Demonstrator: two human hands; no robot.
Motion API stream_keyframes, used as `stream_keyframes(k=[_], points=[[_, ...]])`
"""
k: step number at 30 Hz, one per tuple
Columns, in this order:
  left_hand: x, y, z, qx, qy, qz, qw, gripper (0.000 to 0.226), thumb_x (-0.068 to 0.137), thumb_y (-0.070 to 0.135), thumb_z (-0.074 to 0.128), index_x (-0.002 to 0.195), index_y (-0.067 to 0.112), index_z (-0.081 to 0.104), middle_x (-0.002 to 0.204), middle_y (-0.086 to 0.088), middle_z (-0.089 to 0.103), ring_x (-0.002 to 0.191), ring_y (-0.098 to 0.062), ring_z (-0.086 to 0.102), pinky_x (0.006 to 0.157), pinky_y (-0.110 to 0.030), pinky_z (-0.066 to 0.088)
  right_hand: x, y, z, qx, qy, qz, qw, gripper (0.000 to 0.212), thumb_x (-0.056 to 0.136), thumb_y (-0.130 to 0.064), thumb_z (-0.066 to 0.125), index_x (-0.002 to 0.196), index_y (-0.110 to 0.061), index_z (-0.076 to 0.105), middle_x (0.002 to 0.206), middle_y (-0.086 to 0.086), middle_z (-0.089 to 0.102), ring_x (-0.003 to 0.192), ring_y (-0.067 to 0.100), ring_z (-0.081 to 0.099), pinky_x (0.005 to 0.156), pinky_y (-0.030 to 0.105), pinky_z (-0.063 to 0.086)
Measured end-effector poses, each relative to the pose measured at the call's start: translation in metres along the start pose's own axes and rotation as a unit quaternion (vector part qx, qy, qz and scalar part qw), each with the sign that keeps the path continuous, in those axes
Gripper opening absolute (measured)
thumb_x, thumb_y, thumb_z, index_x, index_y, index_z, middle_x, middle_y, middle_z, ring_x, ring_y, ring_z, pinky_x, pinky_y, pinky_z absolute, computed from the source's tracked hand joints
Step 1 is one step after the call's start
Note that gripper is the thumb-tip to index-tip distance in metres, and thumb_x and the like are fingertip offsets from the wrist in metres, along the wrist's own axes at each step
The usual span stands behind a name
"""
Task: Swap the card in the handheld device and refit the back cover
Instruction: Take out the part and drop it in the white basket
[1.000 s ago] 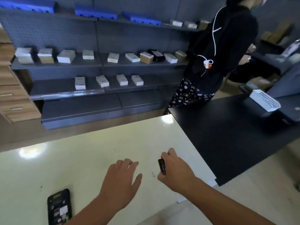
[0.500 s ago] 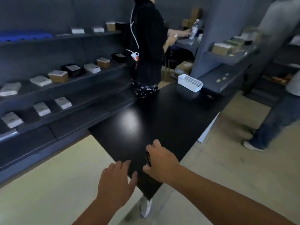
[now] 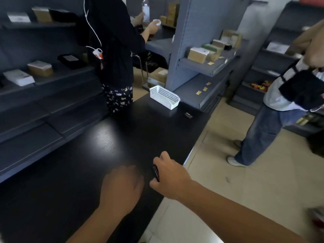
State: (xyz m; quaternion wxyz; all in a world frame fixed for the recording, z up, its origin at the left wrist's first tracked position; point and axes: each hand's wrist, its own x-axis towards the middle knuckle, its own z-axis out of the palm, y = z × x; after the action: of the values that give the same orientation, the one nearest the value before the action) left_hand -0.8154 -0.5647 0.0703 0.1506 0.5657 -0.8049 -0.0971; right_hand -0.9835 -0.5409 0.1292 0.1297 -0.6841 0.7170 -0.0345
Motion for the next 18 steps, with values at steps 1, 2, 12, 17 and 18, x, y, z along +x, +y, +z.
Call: stream_keyframes(k=[1, 2, 12, 17, 18], points=[[0.022, 0.007, 0.006, -0.001, -0.007, -0.004, 1.0, 0.051, 0.095, 0.054, 0.049, 0.134, 0.023, 0.06, 0.119, 0.001, 0.069, 0.109, -0.02, 0.063, 0.094, -0.04, 0.048, 0.017, 0.014, -0.006, -0.002, -0.006, 0.004, 1.0, 0.036, 0.087, -0.036, 0.068, 0.115, -0.021, 0.052, 0.113, -0.001, 0.042, 0.087, 0.02, 0.06, 0.076, 0.037, 0.062], [0.042, 0.014, 0.012, -0.003, -0.009, -0.006, 1.0, 0.052, 0.096, 0.055, 0.047, 0.135, 0.024, 0.058, 0.12, 0.002, 0.068, 0.111, -0.019, 0.062, 0.096, -0.039, 0.047, 0.034, 0.028, -0.012, -0.003, -0.01, 0.006, 1.0, 0.035, 0.087, -0.036, 0.068, 0.114, -0.021, 0.052, 0.112, -0.001, 0.042, 0.087, 0.019, 0.06, 0.075, 0.037, 0.061], [0.211, 0.082, 0.06, -0.004, -0.022, -0.028, 0.999, 0.057, 0.097, 0.058, 0.038, 0.143, 0.027, 0.051, 0.129, 0.007, 0.064, 0.119, -0.013, 0.057, 0.104, -0.035, 0.042, 0.176, 0.162, -0.063, -0.003, -0.028, 0.004, 1.0, 0.036, 0.088, -0.039, 0.064, 0.117, -0.022, 0.051, 0.117, -0.002, 0.041, 0.092, 0.02, 0.06, 0.077, 0.036, 0.061], [0.282, 0.128, 0.101, 0.032, -0.018, -0.06, 0.997, 0.059, 0.094, 0.059, 0.035, 0.137, 0.025, 0.058, 0.122, 0.005, 0.068, 0.113, -0.017, 0.061, 0.101, -0.038, 0.046, 0.24, 0.245, -0.077, -0.005, -0.036, -0.027, 0.999, 0.039, 0.086, -0.041, 0.066, 0.116, -0.021, 0.052, 0.118, 0.0, 0.041, 0.094, 0.022, 0.061, 0.081, 0.04, 0.06], [0.296, 0.141, 0.108, 0.04, -0.015, -0.07, 0.997, 0.059, 0.094, 0.059, 0.036, 0.136, 0.025, 0.06, 0.12, 0.004, 0.068, 0.112, -0.018, 0.062, 0.1, -0.039, 0.047, 0.253, 0.264, -0.081, -0.006, -0.035, -0.035, 0.999, 0.039, 0.086, -0.04, 0.067, 0.117, -0.021, 0.052, 0.118, 0.0, 0.041, 0.095, 0.023, 0.061, 0.081, 0.041, 0.06]])
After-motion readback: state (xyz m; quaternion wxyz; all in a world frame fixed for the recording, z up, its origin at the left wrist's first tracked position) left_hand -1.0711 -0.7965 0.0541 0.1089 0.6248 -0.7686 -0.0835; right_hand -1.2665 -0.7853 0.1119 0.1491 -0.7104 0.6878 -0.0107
